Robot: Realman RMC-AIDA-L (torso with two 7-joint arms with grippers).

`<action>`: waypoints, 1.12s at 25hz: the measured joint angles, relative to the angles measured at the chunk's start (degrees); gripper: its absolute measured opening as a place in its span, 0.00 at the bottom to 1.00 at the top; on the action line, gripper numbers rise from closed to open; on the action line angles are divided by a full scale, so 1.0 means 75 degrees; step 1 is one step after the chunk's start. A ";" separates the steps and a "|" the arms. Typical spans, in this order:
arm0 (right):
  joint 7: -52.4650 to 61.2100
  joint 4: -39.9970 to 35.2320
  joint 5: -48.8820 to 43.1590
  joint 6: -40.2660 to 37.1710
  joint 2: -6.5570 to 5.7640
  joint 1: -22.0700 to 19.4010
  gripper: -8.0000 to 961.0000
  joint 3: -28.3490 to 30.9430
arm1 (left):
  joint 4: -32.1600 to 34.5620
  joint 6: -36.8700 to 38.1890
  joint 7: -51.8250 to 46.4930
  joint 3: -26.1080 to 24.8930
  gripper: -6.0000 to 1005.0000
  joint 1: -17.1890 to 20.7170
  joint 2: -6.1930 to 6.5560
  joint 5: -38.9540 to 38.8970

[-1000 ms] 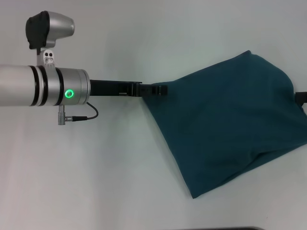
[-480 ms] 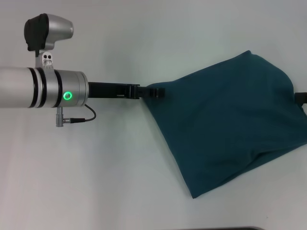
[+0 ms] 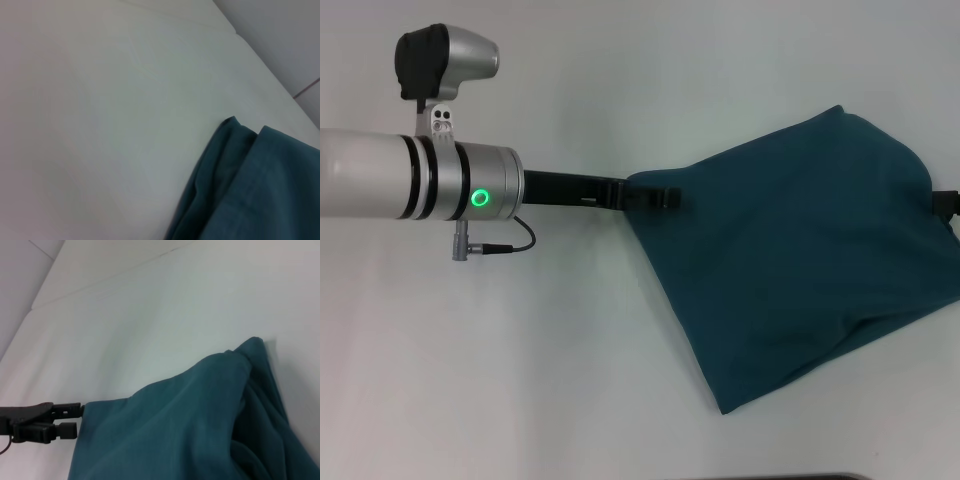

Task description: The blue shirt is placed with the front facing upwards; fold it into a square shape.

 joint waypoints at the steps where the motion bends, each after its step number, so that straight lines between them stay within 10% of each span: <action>1: 0.0000 0.0000 0.0000 0.0000 0.0000 0.0002 0.86 0.0000 | 0.0004 -0.0040 -0.0003 0.0000 0.93 -0.0002 -0.0001 -0.0005; 14: 0.0000 0.0000 0.0000 0.0000 0.0005 -0.0011 0.85 -0.0002 | 0.0069 -0.0335 -0.0068 0.0015 0.73 -0.0001 -0.0011 -0.0004; 28: -0.0036 0.0195 -0.0590 -0.0055 0.0006 -0.0015 0.81 -0.0071 | 0.0058 -0.0280 -0.0075 0.0014 0.18 -0.0051 -0.0018 -0.0060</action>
